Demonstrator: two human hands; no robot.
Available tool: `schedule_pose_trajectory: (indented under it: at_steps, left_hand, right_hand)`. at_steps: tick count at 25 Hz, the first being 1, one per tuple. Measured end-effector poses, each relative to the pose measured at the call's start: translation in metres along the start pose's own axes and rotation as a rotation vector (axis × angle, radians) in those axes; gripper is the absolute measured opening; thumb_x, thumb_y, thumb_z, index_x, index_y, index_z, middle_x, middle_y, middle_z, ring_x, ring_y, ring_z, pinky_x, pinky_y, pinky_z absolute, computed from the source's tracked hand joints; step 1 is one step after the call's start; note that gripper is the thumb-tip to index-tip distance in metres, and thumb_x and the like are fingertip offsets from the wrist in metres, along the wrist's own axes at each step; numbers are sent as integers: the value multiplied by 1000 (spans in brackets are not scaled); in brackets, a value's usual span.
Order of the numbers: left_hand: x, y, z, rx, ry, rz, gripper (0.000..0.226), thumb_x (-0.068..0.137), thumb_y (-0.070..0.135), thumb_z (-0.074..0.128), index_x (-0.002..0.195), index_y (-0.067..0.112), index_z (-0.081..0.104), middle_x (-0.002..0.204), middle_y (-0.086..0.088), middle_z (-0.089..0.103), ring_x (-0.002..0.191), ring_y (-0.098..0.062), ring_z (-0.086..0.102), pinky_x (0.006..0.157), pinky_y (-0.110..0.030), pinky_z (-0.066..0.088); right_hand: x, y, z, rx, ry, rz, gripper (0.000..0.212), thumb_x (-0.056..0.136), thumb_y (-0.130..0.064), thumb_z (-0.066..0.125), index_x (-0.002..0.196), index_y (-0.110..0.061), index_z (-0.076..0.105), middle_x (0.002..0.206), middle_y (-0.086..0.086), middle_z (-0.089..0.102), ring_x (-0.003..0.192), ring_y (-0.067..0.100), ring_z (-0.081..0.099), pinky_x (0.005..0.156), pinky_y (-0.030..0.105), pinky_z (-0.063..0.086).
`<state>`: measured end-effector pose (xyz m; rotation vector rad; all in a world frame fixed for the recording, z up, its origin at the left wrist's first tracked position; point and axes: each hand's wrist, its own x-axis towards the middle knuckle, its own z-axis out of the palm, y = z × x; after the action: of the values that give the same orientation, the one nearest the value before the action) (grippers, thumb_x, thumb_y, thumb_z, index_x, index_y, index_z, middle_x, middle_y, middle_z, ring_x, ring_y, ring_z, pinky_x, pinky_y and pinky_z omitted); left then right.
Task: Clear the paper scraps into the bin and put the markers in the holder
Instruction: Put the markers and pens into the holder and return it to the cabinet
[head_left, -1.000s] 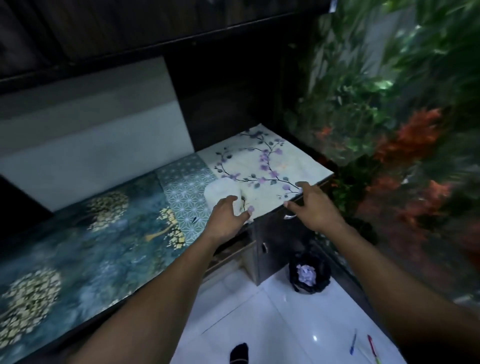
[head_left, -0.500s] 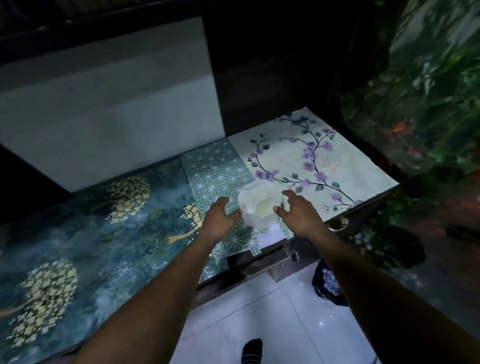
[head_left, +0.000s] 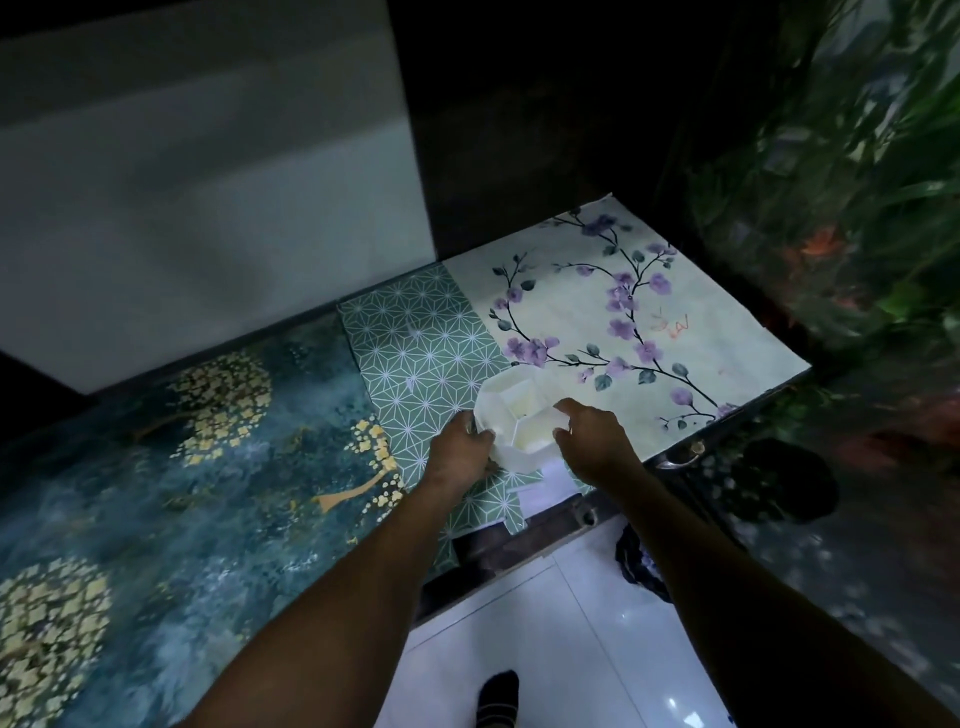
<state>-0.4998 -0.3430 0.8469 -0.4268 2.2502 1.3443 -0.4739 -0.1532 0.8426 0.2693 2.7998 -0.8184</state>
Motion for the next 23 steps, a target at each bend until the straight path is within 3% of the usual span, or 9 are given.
schedule_pose_trajectory:
  at_steps: [3, 6, 10, 15, 17, 21, 23]
  left_hand:
    - [9, -9, 7, -35, 43, 14, 43, 87, 14, 54, 130, 16, 57, 112, -16, 68, 80, -35, 75, 70, -50, 63]
    - [18, -21, 17, 103, 77, 109, 45, 76, 27, 50, 120, 21, 60, 108, -16, 73, 78, -34, 75, 73, -49, 63]
    - [-41, 7, 40, 236, 63, 241, 40, 85, 20, 54, 123, 12, 62, 101, -13, 76, 82, -29, 76, 78, -43, 62]
    - [-120, 21, 114, 315, -44, 384, 43, 87, 13, 57, 129, 7, 61, 112, -18, 73, 105, -33, 69, 91, -39, 56]
    - [-153, 17, 152, 346, -109, 443, 45, 78, 20, 52, 120, 9, 65, 106, -17, 75, 99, -35, 70, 85, -43, 58]
    - [-221, -1, 239, 430, -283, 507, 25, 84, 8, 57, 107, 8, 65, 98, -7, 73, 85, -25, 71, 74, -29, 58]
    - [-257, -14, 279, 356, -411, 462, 27, 87, 1, 54, 111, 11, 64, 103, -8, 72, 76, -23, 75, 66, -37, 64]
  right_hand:
    - [-2, 0, 1, -30, 39, -6, 30, 97, -31, 49, 112, -11, 66, 108, 17, 72, 106, 39, 63, 85, 36, 48]
    - [-16, 6, -2, -70, 89, -44, 26, 98, -29, 51, 99, -9, 69, 102, 17, 69, 97, 37, 65, 77, 35, 48]
    - [-65, 36, -17, -7, 211, -33, 19, 95, -18, 56, 87, -7, 68, 93, 13, 69, 84, 30, 65, 71, 34, 48]
    - [-160, 108, -44, 60, 348, 73, 17, 92, -17, 59, 76, -10, 62, 89, 11, 65, 81, 29, 63, 68, 33, 45]
    - [-205, 144, -50, 64, 378, 157, 18, 92, -20, 59, 77, -13, 63, 90, 10, 66, 82, 29, 63, 68, 33, 44]
    - [-316, 220, -52, 63, 467, 300, 20, 93, -26, 58, 86, -12, 71, 90, 7, 71, 79, 27, 66, 68, 36, 52]
    - [-371, 250, -48, 75, 504, 396, 21, 94, -29, 58, 88, -13, 71, 88, 5, 71, 76, 25, 67, 67, 36, 54]
